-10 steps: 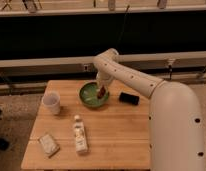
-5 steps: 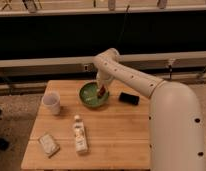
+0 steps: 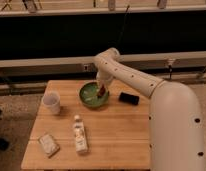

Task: Place the pepper in the ceramic bowl

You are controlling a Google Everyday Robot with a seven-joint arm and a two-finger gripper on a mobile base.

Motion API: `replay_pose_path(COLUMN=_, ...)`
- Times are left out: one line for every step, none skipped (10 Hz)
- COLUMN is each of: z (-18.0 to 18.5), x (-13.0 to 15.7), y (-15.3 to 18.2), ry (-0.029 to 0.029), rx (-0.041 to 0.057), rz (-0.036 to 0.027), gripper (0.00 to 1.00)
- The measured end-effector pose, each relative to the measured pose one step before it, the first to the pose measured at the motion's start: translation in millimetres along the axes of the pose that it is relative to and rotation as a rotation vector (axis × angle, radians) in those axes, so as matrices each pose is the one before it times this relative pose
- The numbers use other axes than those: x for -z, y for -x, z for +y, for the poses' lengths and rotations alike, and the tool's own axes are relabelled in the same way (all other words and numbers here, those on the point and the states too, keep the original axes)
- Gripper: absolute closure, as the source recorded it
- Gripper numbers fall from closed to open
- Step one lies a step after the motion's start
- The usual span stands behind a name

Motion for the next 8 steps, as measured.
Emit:
replay_pose_path(z=0.04, x=0.35, y=-0.21, ry=-0.00135, rx=0.00308, rz=-0.00099, gripper=0.65)
replay_pose_path(z=-0.09, x=0.38, y=-0.18, ry=-0.0014, rx=0.00276, rz=-0.0006, gripper=0.6)
replay_pose_path(z=-0.36, x=0.2, y=0.05, ry=-0.00119, rx=0.00263, rz=-0.00082, gripper=0.56)
replay_pose_path(z=-0.09, x=0.31, y=-0.21, ry=-0.00115, rx=0.00238, rz=-0.00054, gripper=0.57)
replay_pose_path(z=-0.26, x=0.34, y=-0.14, ry=-0.0015, rx=0.00308, rz=-0.00063, gripper=0.6)
replay_pose_path(z=-0.16, x=0.42, y=-0.2, ry=-0.00146, rx=0.0033, rz=-0.00074, gripper=0.58)
replay_pose_path(z=-0.15, x=0.24, y=-0.11, ry=-0.0011, rx=0.00272, rz=-0.00057, gripper=0.55)
replay_pose_path(z=-0.46, x=0.36, y=0.06, ry=-0.00185, rx=0.00403, rz=-0.00105, gripper=0.58)
